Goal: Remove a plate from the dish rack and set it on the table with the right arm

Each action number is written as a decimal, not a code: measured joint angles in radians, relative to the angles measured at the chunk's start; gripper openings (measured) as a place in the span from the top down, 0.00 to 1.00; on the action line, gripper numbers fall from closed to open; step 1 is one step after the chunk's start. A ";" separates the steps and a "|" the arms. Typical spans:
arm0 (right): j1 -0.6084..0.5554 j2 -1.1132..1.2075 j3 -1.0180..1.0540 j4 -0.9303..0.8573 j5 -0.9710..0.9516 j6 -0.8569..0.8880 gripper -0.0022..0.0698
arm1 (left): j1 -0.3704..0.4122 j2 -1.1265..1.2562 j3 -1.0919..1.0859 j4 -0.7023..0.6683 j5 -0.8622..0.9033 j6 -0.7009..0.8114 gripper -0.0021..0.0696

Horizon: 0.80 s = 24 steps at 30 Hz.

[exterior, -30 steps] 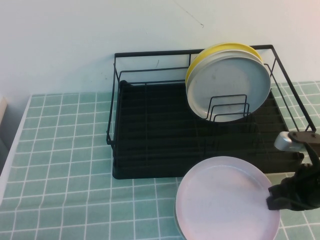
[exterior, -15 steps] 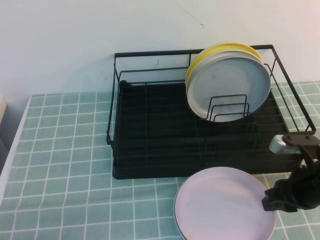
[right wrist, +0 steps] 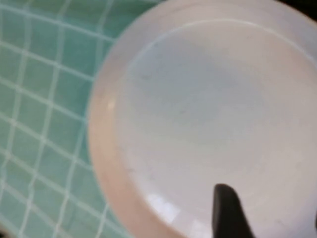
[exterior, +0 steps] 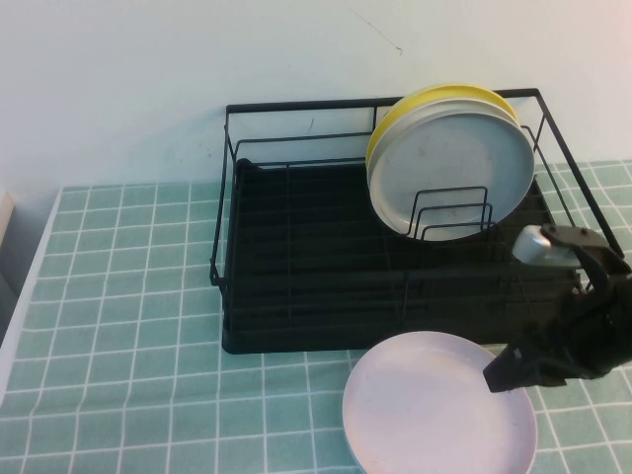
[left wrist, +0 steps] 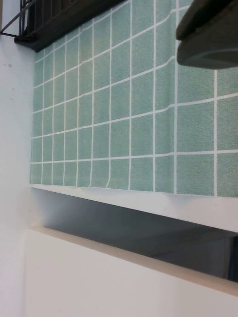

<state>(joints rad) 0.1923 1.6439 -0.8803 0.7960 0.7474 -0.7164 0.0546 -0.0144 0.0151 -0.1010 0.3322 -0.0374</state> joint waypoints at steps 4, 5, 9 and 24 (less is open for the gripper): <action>0.000 0.000 -0.077 -0.002 0.145 0.000 0.65 | 0.000 0.000 0.000 0.000 0.000 0.000 0.98; 0.001 0.000 -0.091 -0.002 0.172 0.000 0.72 | 0.000 0.000 0.000 0.000 0.000 0.000 0.98; 0.001 -0.029 -0.136 -0.007 0.250 0.000 0.91 | 0.000 0.000 0.000 0.000 0.000 0.000 0.98; 0.001 -0.591 -0.170 -0.516 0.201 0.205 0.96 | 0.000 0.000 0.000 0.000 0.000 0.000 0.98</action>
<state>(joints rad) 0.1936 1.0526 -1.0502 0.2801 0.9485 -0.5118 0.0546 -0.0144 0.0151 -0.1010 0.3322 -0.0374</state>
